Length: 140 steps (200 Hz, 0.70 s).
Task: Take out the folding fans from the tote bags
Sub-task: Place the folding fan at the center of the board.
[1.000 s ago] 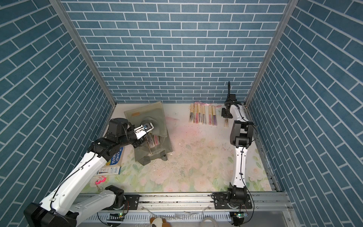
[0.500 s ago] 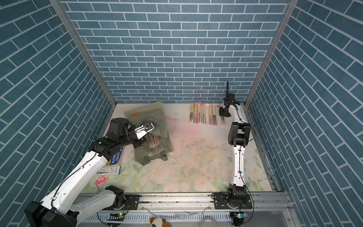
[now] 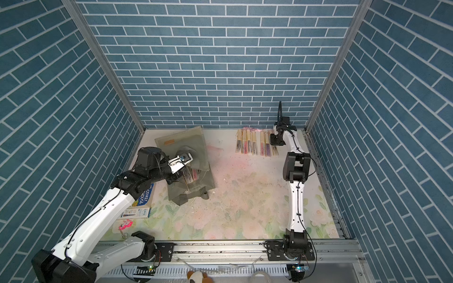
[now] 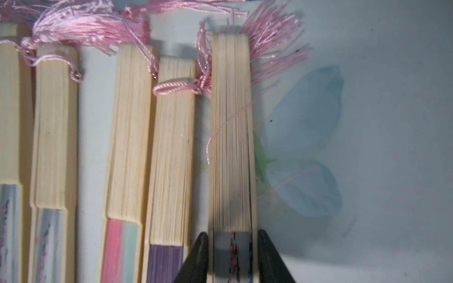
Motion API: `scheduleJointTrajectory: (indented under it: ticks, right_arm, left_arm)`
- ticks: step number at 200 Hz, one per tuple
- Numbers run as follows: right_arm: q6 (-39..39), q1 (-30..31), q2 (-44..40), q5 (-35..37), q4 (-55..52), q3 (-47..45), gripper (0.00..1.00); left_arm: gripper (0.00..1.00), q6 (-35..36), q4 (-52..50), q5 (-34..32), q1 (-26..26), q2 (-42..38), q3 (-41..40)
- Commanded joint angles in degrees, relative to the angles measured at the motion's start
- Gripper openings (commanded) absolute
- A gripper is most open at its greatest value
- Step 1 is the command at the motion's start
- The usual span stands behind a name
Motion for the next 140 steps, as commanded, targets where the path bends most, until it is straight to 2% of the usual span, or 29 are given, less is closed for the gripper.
scheduleJointTrajectory:
  ticks: [1,21,52,90,113,140]
  right_arm:
    - [-1.3,0.3,-1.0,-2.1,-2.4,0.6,0.37]
    - [0.0,0.2,-3.5,-1.5,-2.0,-0.9,0.41]
    - [1.7,0.3,-8.4,-3.2,-1.8,-4.2,0.43]
    - [5.7,0.2,-18.1,-5.7,2.9,-14.1,0.43]
    - [11.3,0.3,-28.5,-9.5,10.4,-27.1,0.42]
    - [23.1,0.3,-43.4,-17.0,30.1,-50.2,0.39]
  left_arm:
    - [0.00,0.0,-0.1,-0.5,0.0,0.0,-0.1]
    - [0.00,0.0,0.0,-0.5,0.0,0.1,-0.2]
    - [0.00,-0.1,0.0,-0.5,0.0,-0.1,-0.2]
    - [0.00,-0.2,0.1,-0.2,0.0,-0.2,-0.2]
    - [0.00,-0.2,0.1,-0.1,0.0,-0.4,0.0]
    - [0.00,-0.4,0.1,0.2,-0.1,-0.5,0.2]
